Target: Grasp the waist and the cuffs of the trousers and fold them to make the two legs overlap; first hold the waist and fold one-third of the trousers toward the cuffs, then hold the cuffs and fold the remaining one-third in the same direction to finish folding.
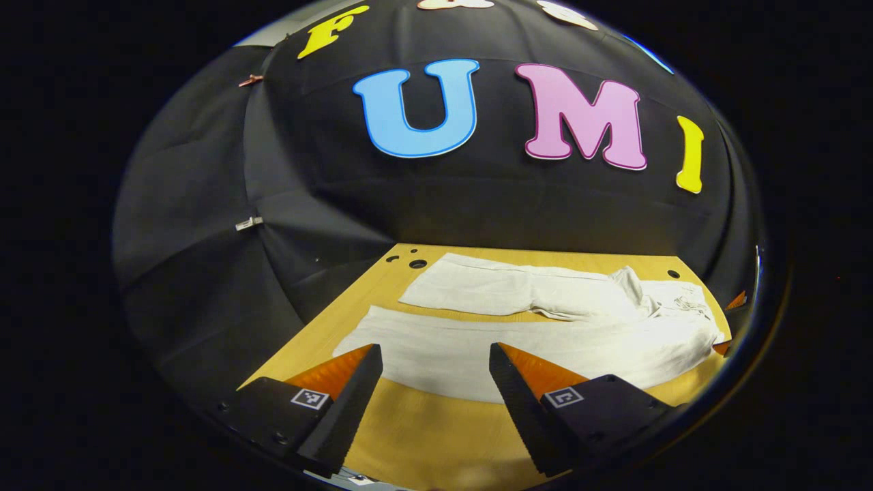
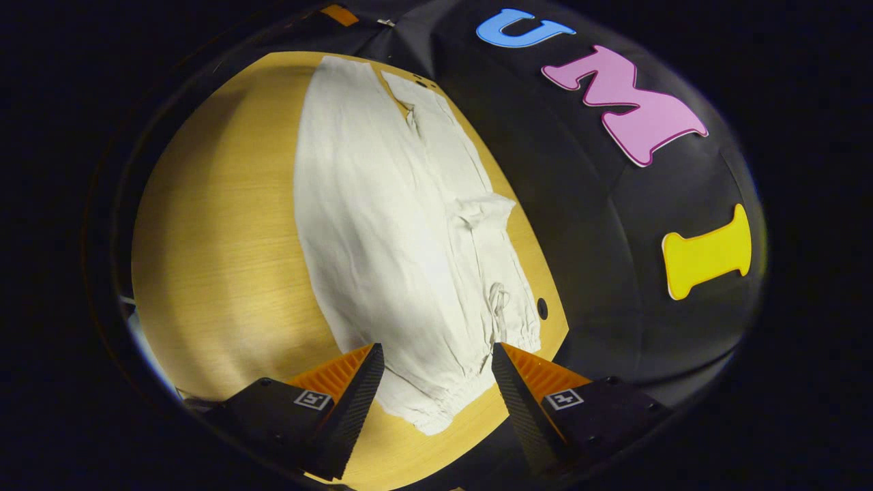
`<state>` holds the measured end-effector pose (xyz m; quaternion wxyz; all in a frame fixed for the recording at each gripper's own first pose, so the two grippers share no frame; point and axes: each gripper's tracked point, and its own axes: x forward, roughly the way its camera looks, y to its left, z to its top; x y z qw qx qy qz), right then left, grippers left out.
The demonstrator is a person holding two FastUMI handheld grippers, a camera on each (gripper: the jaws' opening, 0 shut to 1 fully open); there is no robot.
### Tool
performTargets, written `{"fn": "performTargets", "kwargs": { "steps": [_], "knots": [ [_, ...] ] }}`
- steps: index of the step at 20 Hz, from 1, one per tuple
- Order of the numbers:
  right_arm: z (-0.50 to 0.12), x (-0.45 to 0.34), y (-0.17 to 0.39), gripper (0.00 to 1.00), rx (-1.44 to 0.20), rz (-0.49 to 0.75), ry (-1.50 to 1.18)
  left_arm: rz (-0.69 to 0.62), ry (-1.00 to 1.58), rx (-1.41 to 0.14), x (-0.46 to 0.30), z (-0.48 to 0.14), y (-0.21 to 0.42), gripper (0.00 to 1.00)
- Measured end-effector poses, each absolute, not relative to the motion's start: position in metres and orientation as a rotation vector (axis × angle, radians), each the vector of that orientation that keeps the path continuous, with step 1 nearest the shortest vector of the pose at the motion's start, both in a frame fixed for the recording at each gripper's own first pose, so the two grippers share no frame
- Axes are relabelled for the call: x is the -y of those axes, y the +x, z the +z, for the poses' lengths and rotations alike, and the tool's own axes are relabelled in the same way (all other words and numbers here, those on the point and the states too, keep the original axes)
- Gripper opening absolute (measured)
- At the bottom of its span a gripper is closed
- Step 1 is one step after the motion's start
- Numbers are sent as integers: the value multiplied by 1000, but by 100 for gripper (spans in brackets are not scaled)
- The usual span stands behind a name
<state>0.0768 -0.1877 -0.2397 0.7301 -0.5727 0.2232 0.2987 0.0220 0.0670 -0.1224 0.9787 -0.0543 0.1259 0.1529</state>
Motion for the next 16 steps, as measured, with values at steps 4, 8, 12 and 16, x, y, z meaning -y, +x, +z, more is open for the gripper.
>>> {"fn": "performTargets", "kwargs": {
  "steps": [4, 8, 12, 16],
  "knots": [
    [-258, 209, 67, 97, -544, 682, -1320, 349, -144, -270, -79, -131, 11, 98],
    [-276, 221, 57, 97, -565, 723, -1388, 368, -122, -289, -88, -133, 8, 98],
    [-276, 216, 73, 95, -507, 692, -1462, 373, -64, -300, -94, -131, 15, 98],
    [-279, 211, 98, 94, -448, 648, -1549, 384, -36, -319, -102, -135, 18, 99]
  ]
}}
